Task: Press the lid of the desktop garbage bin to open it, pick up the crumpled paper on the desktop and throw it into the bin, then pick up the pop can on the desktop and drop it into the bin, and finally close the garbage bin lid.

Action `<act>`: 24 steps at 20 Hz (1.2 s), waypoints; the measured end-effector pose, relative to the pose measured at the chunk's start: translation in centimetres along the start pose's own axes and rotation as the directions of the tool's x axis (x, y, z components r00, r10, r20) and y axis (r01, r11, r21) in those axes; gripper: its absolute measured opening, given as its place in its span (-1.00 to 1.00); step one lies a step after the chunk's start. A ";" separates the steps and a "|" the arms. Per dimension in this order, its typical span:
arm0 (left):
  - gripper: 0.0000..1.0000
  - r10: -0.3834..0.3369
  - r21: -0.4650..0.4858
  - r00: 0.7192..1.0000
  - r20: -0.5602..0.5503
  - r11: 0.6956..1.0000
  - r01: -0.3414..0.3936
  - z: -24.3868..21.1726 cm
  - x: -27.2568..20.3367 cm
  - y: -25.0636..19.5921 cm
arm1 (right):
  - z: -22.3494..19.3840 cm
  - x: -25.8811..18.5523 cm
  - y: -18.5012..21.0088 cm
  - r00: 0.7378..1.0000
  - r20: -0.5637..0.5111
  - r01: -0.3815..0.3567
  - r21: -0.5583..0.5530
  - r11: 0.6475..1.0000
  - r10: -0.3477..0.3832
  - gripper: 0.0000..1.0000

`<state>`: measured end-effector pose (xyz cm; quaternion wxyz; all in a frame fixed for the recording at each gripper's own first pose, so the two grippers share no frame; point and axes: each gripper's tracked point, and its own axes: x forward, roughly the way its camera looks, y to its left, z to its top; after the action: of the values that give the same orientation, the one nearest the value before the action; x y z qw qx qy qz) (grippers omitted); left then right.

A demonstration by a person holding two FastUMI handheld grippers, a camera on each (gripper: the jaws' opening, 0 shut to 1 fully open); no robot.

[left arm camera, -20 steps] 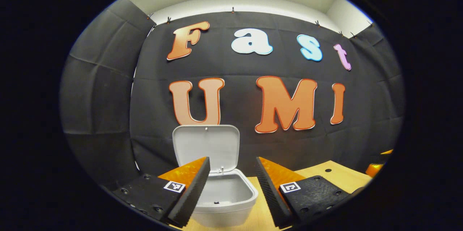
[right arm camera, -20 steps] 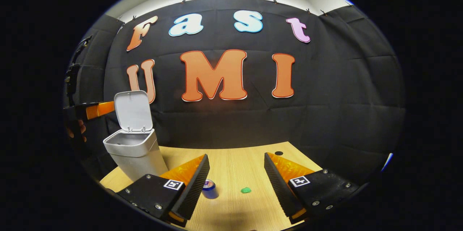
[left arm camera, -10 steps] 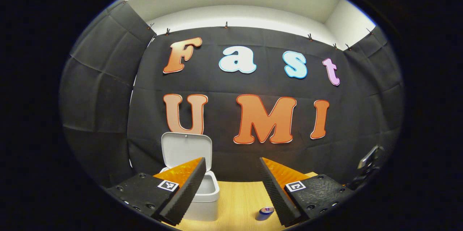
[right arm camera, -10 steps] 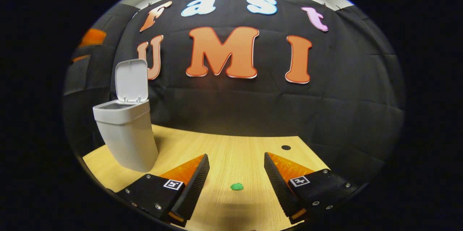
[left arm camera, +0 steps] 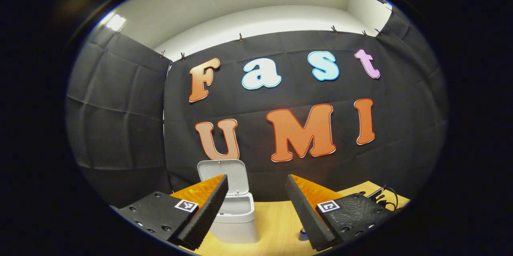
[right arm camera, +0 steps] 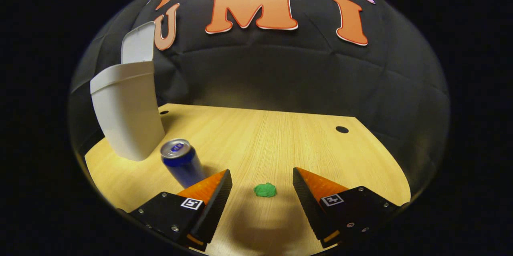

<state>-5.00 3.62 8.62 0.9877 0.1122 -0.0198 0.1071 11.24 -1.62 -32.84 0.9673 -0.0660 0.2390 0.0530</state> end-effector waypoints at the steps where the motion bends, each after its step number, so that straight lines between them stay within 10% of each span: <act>1: 0.89 0.002 0.019 1.000 -0.007 1.000 -0.002 -0.2 -0.3 -0.3 | -0.7 1.1 0.1 1.000 -0.019 -0.007 -0.020 1.000 0.007 0.83; 8: 0.89 0.014 0.068 0.999 -0.052 0.998 -0.011 -0.7 -0.6 -1.1 | -5.5 3.0 0.5 0.985 -0.174 -0.017 -0.009 1.000 0.015 0.65; 15: 0.99 -0.021 0.073 0.997 -0.075 0.997 0.026 -1.3 -1.2 -2.8 | -6.7 2.6 1.2 0.972 -0.231 -0.040 0.021 0.999 0.044 -0.49; 24: 0.88 -0.079 0.013 0.996 -0.044 0.997 0.080 -2.0 -0.8 -2.1 | 1.5 -1.2 1.2 0.997 -0.073 -0.032 0.031 0.999 0.034 -0.69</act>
<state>-5.31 1.94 6.16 0.9905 0.1181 0.0072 0.0702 10.68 -0.27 -31.07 0.9577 -0.0496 0.2762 0.0630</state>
